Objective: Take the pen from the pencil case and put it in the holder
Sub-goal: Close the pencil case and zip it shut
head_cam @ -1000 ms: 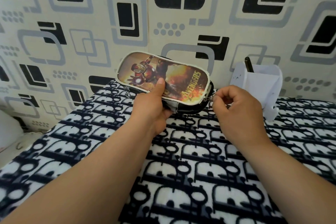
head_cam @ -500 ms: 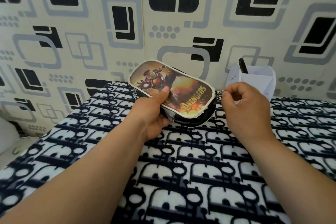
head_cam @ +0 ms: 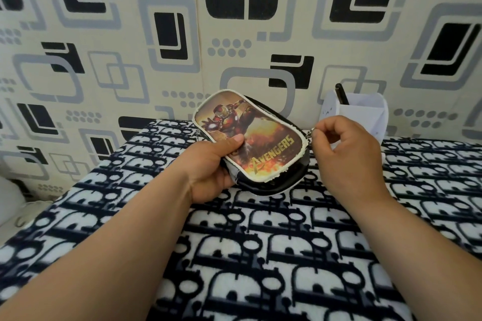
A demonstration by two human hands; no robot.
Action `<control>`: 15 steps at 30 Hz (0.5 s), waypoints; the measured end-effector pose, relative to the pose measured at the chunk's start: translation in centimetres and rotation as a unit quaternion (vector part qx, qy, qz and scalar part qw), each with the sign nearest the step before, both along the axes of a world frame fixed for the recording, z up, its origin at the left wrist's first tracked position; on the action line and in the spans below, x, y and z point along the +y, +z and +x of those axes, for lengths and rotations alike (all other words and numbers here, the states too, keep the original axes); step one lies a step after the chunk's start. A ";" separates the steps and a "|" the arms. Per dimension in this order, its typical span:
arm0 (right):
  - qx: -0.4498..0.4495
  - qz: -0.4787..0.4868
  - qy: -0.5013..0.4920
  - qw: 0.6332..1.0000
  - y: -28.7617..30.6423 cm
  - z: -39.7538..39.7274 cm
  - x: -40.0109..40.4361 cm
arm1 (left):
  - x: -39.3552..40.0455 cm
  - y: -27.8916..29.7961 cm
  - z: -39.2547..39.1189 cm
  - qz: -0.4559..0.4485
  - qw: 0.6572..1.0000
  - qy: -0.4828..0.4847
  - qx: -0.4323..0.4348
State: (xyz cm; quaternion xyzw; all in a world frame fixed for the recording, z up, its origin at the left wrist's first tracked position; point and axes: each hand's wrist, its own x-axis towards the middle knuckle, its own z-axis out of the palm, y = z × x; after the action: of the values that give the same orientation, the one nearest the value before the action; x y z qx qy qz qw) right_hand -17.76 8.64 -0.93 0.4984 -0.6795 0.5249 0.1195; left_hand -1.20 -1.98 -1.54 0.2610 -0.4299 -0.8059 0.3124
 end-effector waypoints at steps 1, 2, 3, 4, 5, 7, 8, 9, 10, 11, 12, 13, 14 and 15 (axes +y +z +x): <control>0.000 0.000 0.003 1.000 0.0 0.0 0.0 | 0.0 0.0 0.1 0.001 1.000 -0.005 -0.001; 0.002 0.001 0.005 1.000 0.0 0.0 0.0 | 0.0 0.1 0.1 0.002 1.000 -0.009 -0.004; 0.004 0.001 0.007 1.000 0.1 0.0 0.0 | 0.0 0.1 0.1 0.002 1.000 -0.012 -0.007; 0.007 -0.001 0.008 1.000 0.1 0.1 0.0 | 0.0 0.1 0.2 0.001 1.000 -0.015 -0.011; 0.010 -0.002 0.010 1.000 0.1 0.1 0.0 | 0.0 0.1 0.2 -0.003 1.000 -0.020 -0.013; 0.013 -0.004 0.015 1.000 0.1 0.2 0.1 | -0.2 0.0 0.4 -0.011 0.999 -0.036 -0.012; 0.015 -0.005 0.020 1.000 0.1 0.2 0.1 | -0.2 -0.1 0.5 -0.015 0.999 -0.046 -0.011; 0.016 -0.008 0.027 0.999 0.1 0.3 0.2 | -0.4 -0.1 0.6 -0.017 0.998 -0.054 -0.009; 0.018 -0.011 0.037 0.999 0.2 0.3 0.2 | -0.5 -0.2 0.7 -0.019 0.998 -0.058 -0.008; 0.018 -0.014 0.050 0.998 0.2 0.4 0.3 | -0.7 -0.3 0.9 -0.019 0.998 -0.061 -0.009; 0.014 -0.015 0.066 0.998 0.2 0.5 0.3 | -0.8 -0.4 0.9 -0.020 0.998 -0.063 -0.010; 0.004 -0.016 0.084 0.996 0.3 0.5 0.4 | -0.8 -0.4 0.9 -0.021 0.998 -0.065 -0.012; -0.013 -0.015 0.103 0.995 0.3 0.6 0.4 | -0.8 -0.5 0.9 -0.025 0.997 -0.067 -0.014; -0.034 -0.011 0.123 0.992 0.3 0.6 0.5 | -0.6 -0.7 0.7 -0.028 0.997 -0.068 -0.016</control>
State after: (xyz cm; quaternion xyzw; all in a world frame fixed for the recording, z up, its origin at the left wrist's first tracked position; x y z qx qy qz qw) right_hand -17.17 9.13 -0.60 0.5586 -0.6108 0.5599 0.0369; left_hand -0.49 -2.62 -2.21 0.2352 -0.4741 -0.8085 0.2573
